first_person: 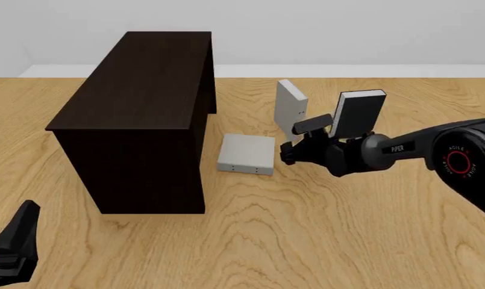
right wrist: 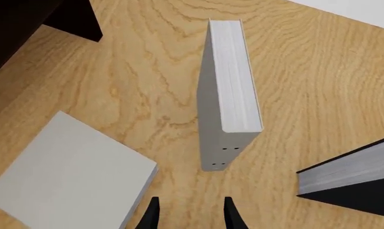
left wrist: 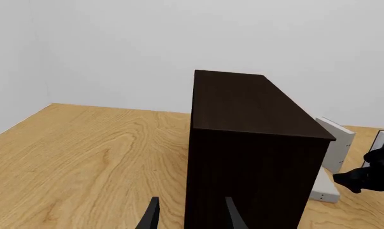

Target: Pick up the book on the right and place it under the cabinet shelf.

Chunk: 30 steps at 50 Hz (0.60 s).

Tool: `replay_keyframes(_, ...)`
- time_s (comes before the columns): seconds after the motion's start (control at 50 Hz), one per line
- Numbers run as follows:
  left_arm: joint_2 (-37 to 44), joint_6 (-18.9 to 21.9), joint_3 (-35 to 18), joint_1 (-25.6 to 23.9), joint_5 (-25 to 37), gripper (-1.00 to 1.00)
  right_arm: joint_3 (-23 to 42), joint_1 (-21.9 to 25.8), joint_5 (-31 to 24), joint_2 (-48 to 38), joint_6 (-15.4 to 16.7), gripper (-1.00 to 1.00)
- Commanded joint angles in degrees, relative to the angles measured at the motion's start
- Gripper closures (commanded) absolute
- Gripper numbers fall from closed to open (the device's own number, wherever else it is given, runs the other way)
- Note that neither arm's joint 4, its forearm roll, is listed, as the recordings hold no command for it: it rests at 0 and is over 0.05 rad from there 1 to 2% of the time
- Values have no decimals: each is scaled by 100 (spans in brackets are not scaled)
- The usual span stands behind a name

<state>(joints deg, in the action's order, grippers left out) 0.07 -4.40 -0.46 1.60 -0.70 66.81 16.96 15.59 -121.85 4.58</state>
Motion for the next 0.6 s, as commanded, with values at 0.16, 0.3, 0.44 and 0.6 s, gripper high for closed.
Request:
replay_keyframes(0.16,0,-6,-7,0,7,-100,31,56,12,-63,-28,-100)
replay_keyframes(0.3,1,-9,-10,4,10,-100,77,89,-20,-88,-27,-100)
replay_keyframes(0.44,1,-17,-6,7,6,-100,110,119,-32,-111,-42,-100)
replay_keyframes(0.6,1,-31,11,6,-10,-100,137,126,-62,-125,-27,-100)
